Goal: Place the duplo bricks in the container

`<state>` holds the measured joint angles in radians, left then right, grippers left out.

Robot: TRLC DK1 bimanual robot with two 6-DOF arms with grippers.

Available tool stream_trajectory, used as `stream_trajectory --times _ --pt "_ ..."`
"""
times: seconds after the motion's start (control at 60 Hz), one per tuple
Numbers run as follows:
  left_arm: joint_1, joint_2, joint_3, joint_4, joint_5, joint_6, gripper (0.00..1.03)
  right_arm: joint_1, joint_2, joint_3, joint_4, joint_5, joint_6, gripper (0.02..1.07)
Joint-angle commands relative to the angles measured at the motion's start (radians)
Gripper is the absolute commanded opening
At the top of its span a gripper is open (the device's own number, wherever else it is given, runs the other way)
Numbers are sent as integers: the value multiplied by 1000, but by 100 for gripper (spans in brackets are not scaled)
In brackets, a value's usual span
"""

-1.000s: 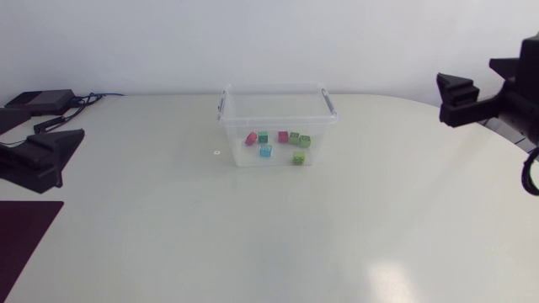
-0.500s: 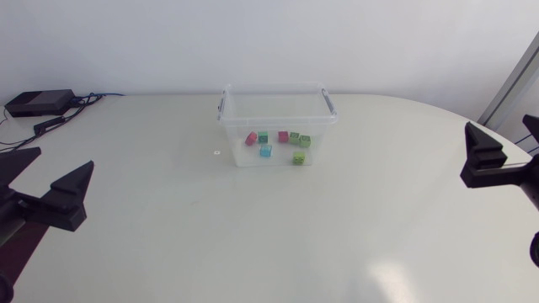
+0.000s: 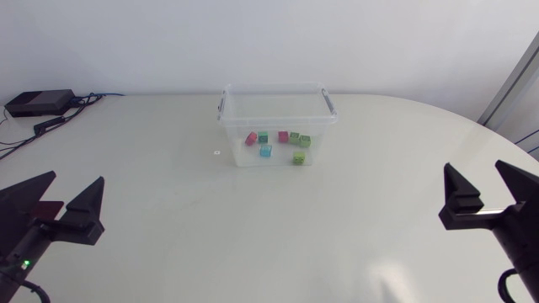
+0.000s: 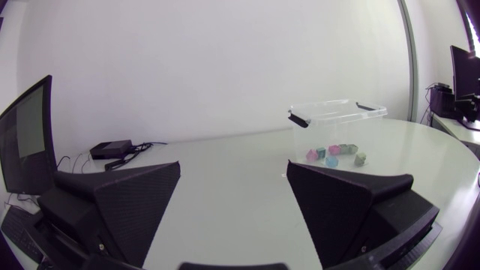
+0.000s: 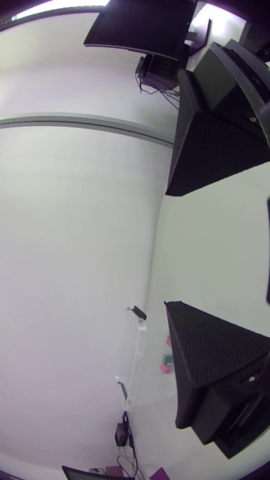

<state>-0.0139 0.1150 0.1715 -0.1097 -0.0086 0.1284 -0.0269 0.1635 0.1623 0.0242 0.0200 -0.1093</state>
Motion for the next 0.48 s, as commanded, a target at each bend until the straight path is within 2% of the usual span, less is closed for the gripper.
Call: stream_trajectory --times 0.0,0.233,0.467 --pt "8 -34 -57 36 4 -55 99 11 -46 -56 -9 -8 49 103" --pt "14 -113 -169 108 8 -127 99 27 -161 -160 -24 -20 108 103" --pt "14 -115 -171 110 9 -128 99 27 -163 -162 -24 -20 109 103"
